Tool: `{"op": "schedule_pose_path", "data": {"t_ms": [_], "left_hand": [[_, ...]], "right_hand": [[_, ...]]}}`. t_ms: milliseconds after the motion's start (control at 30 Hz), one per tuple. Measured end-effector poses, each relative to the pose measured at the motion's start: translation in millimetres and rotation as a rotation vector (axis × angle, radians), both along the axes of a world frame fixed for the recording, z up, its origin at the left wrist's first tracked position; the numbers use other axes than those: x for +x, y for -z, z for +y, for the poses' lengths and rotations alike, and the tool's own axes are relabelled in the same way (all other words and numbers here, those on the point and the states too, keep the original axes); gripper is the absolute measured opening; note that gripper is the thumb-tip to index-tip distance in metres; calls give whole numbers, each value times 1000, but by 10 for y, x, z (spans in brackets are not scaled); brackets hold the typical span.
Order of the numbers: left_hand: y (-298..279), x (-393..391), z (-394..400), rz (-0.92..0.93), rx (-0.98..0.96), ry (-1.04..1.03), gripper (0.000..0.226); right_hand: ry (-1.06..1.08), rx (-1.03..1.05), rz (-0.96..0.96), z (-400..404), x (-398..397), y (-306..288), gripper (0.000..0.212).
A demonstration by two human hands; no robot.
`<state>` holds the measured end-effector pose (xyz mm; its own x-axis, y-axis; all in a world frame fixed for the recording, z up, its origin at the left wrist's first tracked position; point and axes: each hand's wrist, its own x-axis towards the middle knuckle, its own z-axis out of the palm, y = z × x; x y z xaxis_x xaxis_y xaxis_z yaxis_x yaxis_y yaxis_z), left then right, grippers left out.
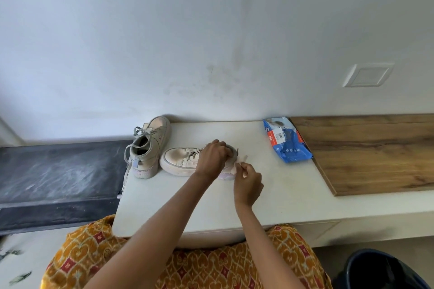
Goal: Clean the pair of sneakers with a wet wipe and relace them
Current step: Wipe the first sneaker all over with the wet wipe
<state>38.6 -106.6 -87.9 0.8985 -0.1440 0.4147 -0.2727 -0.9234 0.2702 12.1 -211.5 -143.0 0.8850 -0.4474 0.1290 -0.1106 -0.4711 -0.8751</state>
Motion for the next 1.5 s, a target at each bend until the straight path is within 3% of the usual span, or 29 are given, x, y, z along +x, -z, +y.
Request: {"op": "schedule_pose_path", "data": {"t_ms": [133, 367, 533, 700, 800, 867, 967, 1067, 1167, 1367, 1500], "left_hand": [[-3, -5, -4, 45, 9, 12, 13], [-9, -129, 48, 2, 120, 116, 12], [190, -335, 87, -141, 203, 165, 44], [195, -369, 94, -114, 300, 165, 51], [201, -375, 130, -103, 299, 196, 54], [187, -364, 152, -86, 292, 213, 61], [123, -353, 154, -55, 255, 241, 52], [60, -306, 216, -75, 339, 233, 35], [74, -263, 286, -31, 323, 218, 43], [44, -270, 219, -42, 296, 168, 41], [106, -233, 94, -106, 402, 129, 39]], "right_hand": [[-17, -86, 107, -161, 63, 76, 19], [0, 30, -46, 40, 24, -46, 21], [1, -58, 89, -115, 19, 126, 21], [-13, 132, -91, 89, 95, -188, 20], [-30, 75, -125, 120, 25, -114, 19], [-21, -4, -28, 18, 30, 47, 15], [-9, -30, 105, -143, 27, 205, 13], [-16, 97, 0, -66, 75, 67, 19], [3, 181, -65, 95, 94, -62, 21], [-30, -54, 75, -59, 70, 150, 14], [-26, 67, -20, 53, 183, -103, 21]]}}
